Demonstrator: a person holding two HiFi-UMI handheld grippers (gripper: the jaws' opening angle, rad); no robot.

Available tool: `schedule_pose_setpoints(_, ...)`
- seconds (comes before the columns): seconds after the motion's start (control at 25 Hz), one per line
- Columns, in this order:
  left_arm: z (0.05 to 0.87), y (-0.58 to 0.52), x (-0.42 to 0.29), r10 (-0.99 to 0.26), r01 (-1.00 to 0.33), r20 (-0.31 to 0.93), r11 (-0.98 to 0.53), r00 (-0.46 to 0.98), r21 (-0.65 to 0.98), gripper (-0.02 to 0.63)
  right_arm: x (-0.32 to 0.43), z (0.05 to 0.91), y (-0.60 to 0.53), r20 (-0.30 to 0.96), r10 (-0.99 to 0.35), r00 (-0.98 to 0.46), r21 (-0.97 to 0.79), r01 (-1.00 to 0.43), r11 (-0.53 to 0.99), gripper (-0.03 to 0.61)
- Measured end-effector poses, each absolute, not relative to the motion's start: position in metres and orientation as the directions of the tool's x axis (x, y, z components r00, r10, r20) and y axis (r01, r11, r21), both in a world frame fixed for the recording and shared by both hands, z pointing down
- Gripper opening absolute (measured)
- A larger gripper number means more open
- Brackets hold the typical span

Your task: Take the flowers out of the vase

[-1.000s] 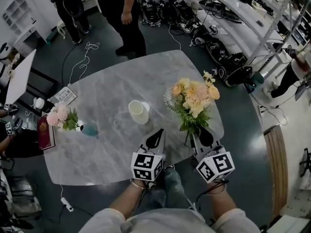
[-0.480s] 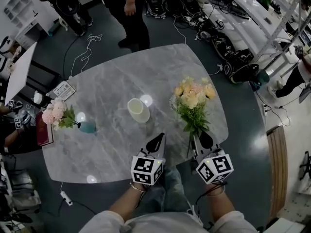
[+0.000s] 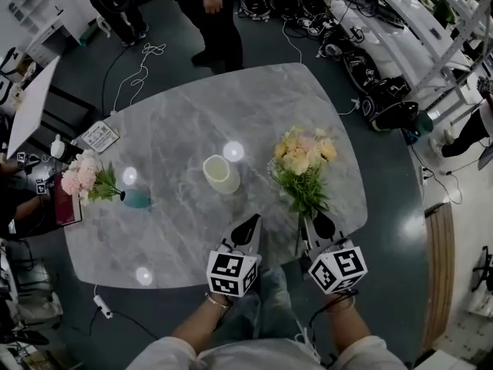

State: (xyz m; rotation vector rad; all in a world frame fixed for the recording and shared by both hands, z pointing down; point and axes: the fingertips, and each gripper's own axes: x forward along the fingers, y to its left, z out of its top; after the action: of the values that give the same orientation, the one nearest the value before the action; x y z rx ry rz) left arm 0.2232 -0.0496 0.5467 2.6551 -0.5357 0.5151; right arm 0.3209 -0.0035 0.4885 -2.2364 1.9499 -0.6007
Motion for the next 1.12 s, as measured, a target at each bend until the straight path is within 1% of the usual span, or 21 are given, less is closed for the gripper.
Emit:
schedule_pose_setpoints(0.24, 0.558, -0.051, 0.222, -0.294, -0.446, 0.438, -0.844, 0.849, 0.298, 0.008, 0.321, 0.502, -0.009, 0.243, -0.968, 0.065, -0.342, -0.928, -0.148, 0.018)
schedule_pose_setpoints(1.12, 0.584, -0.06, 0.224, -0.305, -0.483, 0.47, -0.814, 0.828, 0.323, 0.009, 0.332, 0.555, -0.018, 0.347, -0.937, 0.049, -0.367, -0.912, -0.184, 0.017)
